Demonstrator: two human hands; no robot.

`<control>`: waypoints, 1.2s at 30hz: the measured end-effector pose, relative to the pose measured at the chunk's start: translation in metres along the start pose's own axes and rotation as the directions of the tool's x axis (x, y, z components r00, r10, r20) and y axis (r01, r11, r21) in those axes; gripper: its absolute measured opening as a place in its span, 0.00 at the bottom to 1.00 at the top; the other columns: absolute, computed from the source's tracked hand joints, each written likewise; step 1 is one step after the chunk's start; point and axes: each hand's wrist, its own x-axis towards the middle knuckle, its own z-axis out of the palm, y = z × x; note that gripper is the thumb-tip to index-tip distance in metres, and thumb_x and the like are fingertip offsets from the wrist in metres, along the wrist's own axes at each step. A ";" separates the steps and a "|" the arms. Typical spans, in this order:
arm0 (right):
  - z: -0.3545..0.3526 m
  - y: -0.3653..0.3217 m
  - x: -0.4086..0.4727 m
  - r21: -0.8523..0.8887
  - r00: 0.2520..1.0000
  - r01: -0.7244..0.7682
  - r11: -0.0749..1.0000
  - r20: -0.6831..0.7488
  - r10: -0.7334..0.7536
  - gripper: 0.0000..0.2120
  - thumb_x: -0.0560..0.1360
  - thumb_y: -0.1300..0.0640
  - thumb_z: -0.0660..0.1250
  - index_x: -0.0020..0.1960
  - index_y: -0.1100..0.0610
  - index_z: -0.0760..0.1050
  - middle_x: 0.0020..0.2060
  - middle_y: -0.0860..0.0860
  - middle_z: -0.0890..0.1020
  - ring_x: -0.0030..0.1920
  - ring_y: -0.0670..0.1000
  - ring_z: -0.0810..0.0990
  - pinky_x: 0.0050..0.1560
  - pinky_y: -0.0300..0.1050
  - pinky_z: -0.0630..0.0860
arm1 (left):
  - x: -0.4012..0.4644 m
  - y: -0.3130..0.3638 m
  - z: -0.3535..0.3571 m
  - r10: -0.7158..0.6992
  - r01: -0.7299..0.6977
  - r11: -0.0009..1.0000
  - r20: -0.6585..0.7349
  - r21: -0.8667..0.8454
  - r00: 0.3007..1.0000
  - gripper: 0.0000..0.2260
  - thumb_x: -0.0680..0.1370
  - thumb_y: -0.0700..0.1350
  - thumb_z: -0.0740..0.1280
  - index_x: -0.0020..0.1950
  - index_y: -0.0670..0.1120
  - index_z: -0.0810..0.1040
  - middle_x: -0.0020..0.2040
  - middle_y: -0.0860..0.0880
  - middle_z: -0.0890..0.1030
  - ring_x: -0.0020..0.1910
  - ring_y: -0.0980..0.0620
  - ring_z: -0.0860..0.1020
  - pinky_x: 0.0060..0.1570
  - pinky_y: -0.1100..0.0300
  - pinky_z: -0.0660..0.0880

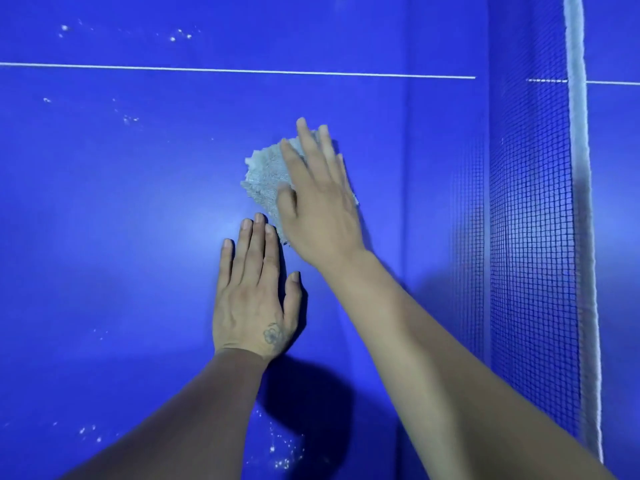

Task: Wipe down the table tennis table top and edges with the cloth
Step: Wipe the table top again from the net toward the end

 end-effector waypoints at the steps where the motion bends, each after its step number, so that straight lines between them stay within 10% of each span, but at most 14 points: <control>1: -0.008 0.007 -0.004 0.009 0.998 0.000 1.000 -0.056 0.001 0.28 0.82 0.55 0.55 0.82 0.56 0.68 0.86 0.53 0.59 0.87 0.57 0.51 0.86 0.60 0.49 | 0.000 -0.001 0.000 0.004 -0.004 1.000 -0.006 -0.001 1.000 0.33 0.83 0.50 0.57 0.85 0.36 0.57 0.87 0.42 0.54 0.87 0.44 0.50 0.84 0.38 0.52; 8: -0.037 0.087 -0.040 -0.332 0.972 -0.228 0.916 -0.126 0.196 0.29 0.88 0.44 0.53 0.87 0.51 0.58 0.87 0.51 0.51 0.87 0.57 0.45 0.85 0.65 0.46 | -0.001 -0.002 0.001 0.019 -0.019 1.000 -0.023 0.019 1.000 0.33 0.83 0.51 0.58 0.85 0.36 0.59 0.87 0.41 0.56 0.87 0.43 0.52 0.83 0.38 0.53; 19: -0.032 0.091 -0.046 -0.419 0.955 -0.296 0.858 -0.139 0.262 0.31 0.87 0.38 0.47 0.87 0.48 0.54 0.88 0.49 0.51 0.87 0.55 0.45 0.85 0.63 0.47 | -0.002 -0.003 0.003 0.022 -0.026 0.997 -0.051 -0.077 0.998 0.31 0.85 0.51 0.57 0.85 0.37 0.59 0.87 0.42 0.55 0.87 0.44 0.50 0.83 0.38 0.53; 26: -0.032 0.093 -0.044 -0.398 0.953 -0.301 0.867 -0.148 0.263 0.31 0.87 0.37 0.48 0.87 0.48 0.56 0.87 0.49 0.52 0.87 0.55 0.46 0.85 0.62 0.47 | 0.044 0.020 -0.021 -0.194 0.051 0.931 -0.370 -0.362 0.908 0.20 0.82 0.45 0.68 0.73 0.42 0.79 0.76 0.42 0.74 0.74 0.39 0.74 0.72 0.44 0.70; 36: -0.024 0.099 -0.044 -0.384 0.953 -0.285 0.878 -0.209 0.218 0.31 0.86 0.39 0.53 0.86 0.49 0.60 0.87 0.51 0.56 0.87 0.56 0.50 0.85 0.62 0.49 | 0.129 0.080 0.018 -0.066 0.059 0.996 -0.115 -0.067 0.991 0.27 0.88 0.53 0.51 0.86 0.43 0.59 0.87 0.44 0.56 0.87 0.45 0.51 0.84 0.43 0.49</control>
